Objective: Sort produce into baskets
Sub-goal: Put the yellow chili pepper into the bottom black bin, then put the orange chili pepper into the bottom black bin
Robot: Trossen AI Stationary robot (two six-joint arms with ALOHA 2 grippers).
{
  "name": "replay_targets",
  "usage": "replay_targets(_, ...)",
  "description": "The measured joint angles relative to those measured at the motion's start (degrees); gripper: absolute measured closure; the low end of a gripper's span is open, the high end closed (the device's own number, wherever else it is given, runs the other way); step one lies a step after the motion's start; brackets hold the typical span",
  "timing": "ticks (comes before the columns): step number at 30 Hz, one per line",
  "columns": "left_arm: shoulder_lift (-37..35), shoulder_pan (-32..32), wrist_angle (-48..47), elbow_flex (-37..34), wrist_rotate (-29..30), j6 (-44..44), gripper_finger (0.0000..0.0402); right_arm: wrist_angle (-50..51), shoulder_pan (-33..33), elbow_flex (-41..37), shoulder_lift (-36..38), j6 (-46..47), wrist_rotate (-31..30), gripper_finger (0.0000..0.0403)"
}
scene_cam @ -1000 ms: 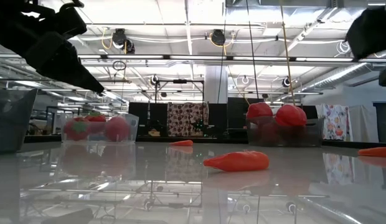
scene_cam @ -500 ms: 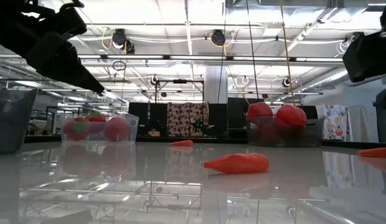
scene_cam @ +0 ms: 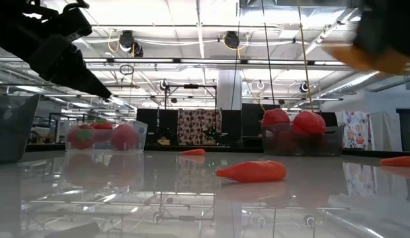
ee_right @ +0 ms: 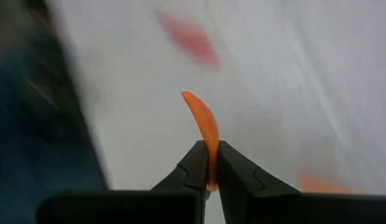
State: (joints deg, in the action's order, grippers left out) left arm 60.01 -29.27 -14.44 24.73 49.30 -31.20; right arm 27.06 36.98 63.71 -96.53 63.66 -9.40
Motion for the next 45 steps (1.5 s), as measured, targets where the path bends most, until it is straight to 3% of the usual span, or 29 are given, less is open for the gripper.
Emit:
replay_targets(4,0.0,0.01,0.27,0.0,0.42,-0.02,0.0059,-20.03,-1.77,0.52,-0.37,-16.21,-15.4,0.0388)
replay_targets(6,0.0,0.01,0.33,0.0,0.44,-0.02,0.0059,-32.8,-2.89,0.6,-2.15,-27.11,-19.6,0.0393)
replay_targets(12,0.0,0.01,0.41,0.0,1.24,0.0,0.0059,-71.68,-7.18,1.1,-14.72,-54.57,-19.14,0.0398)
replay_targets(15,-0.02,-0.01,0.39,0.0,2.07,-0.02,0.0059,-80.77,-10.05,5.56,-23.47,-59.46,-15.47,0.0395)
replay_targets(21,0.0,0.01,0.17,-0.02,2.23,-0.02,0.0059,-80.03,-14.27,24.83,-40.34,-60.29,-5.41,0.0395)
replay_targets(24,-0.02,0.01,0.07,-0.02,2.23,-0.02,0.0059,-78.79,-15.38,35.7,-47.33,-60.31,-3.88,0.0395)
replay_targets(32,-0.02,0.01,-0.24,-0.02,2.17,0.0,0.0059,-55.43,-17.19,57.1,-56.01,-60.33,-3.98,0.0392)
replay_targets(37,-0.02,0.01,-1.61,-0.02,2.27,-0.81,0.0059,-46.71,-17.17,59.99,-56.02,-60.11,-5.44,0.0352)
replay_targets(45,-0.02,-0.01,-1.62,-0.02,2.52,-1.14,0.0059,-45.19,-16.85,59.99,-54.5,-59.86,-5.54,0.0263)
